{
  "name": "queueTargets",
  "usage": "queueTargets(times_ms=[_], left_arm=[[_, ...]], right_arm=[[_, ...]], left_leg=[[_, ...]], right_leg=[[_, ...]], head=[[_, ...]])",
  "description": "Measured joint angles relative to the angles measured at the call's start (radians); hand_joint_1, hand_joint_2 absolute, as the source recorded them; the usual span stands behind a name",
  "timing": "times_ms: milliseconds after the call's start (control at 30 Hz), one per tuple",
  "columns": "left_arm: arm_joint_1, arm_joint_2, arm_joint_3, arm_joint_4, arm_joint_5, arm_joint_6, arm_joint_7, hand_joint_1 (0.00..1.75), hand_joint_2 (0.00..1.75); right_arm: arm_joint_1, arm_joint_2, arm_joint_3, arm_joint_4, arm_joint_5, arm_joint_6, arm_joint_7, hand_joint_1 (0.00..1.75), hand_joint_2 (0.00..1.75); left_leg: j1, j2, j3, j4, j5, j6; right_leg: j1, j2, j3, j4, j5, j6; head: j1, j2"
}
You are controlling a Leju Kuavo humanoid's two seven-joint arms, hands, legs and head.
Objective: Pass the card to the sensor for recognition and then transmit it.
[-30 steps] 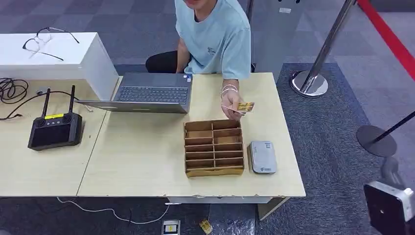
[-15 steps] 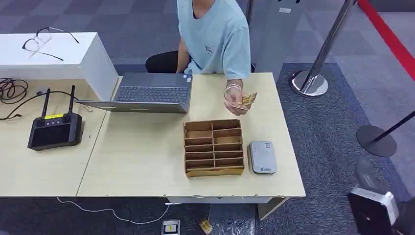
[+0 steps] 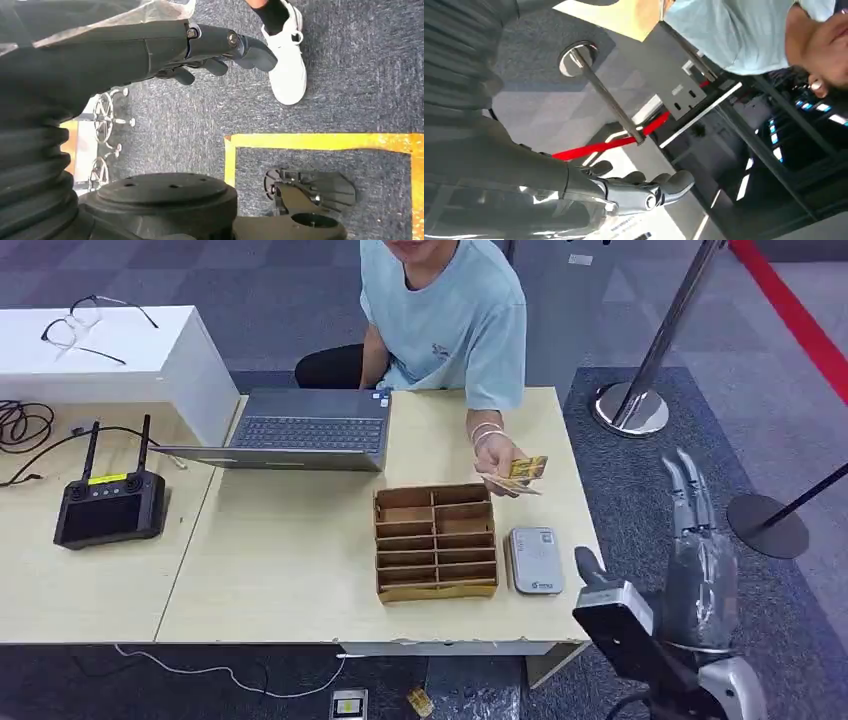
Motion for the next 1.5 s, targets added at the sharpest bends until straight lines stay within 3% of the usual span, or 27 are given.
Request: queueTargets(times_ms=[533, 867, 933, 1067, 1267, 1500], left_arm=[[0.000, 0.002, -0.001, 0.000, -0.003, -0.002, 0.000, 0.00, 1.75], [-0.001, 0.007, -0.021, 0.000, -0.039, -0.019, 0.002, 0.00, 1.75], [-0.002, 0.008, -0.026, 0.000, -0.046, -0.021, 0.000, 0.00, 1.75], [-0.005, 0.010, -0.042, 0.000, -0.079, -0.036, 0.000, 0.00, 1.75], [-0.009, 0.016, -0.065, 0.000, -0.091, -0.047, 0.004, 0.00, 1.75], [-0.008, 0.018, -0.077, 0.000, -0.094, -0.049, 0.005, 0.00, 1.75]], right_arm=[[-0.025, -0.039, 0.092, 0.037, -0.009, 0.000, 0.000, 0.00, 1.75], [-0.133, -0.030, 0.161, 0.114, -0.126, 0.076, -0.087, 0.00, 1.75], [-0.154, -0.022, 0.176, 0.140, -0.142, 0.083, -0.110, 0.07, 1.75], [-0.211, 0.020, 0.212, 0.230, -0.177, 0.122, -0.198, 0.59, 1.75], [-0.273, 0.082, 0.254, 0.388, -0.195, 0.121, -0.230, 0.54, 1.75], [-0.300, 0.108, 0.275, 0.489, -0.210, 0.119, -0.232, 0.56, 1.75]], left_leg=[[0.000, 0.000, 0.000, 0.000, 0.000, 0.001], [0.000, 0.000, 0.000, 0.000, 0.000, 0.001], [0.000, 0.000, 0.000, 0.000, 0.000, 0.001], [0.000, 0.001, 0.000, 0.000, 0.000, 0.001], [0.000, 0.000, 0.000, 0.000, 0.000, 0.001], [0.000, 0.000, -0.001, 0.000, 0.000, 0.001]], right_leg=[[0.000, 0.000, 0.000, 0.000, 0.000, 0.000], [0.000, 0.000, 0.000, 0.000, 0.000, 0.000], [0.000, 0.000, 0.000, 0.000, 0.000, 0.000], [0.001, 0.000, 0.000, 0.000, 0.000, 0.000], [0.001, 0.000, 0.000, 0.000, 0.000, 0.000], [0.001, 0.000, 0.000, 0.000, 0.000, 0.000]], head=[[0.000, 0.000], [0.000, 0.000], [0.000, 0.000], [0.000, 0.000], [0.000, 0.000], [0.000, 0.000]])
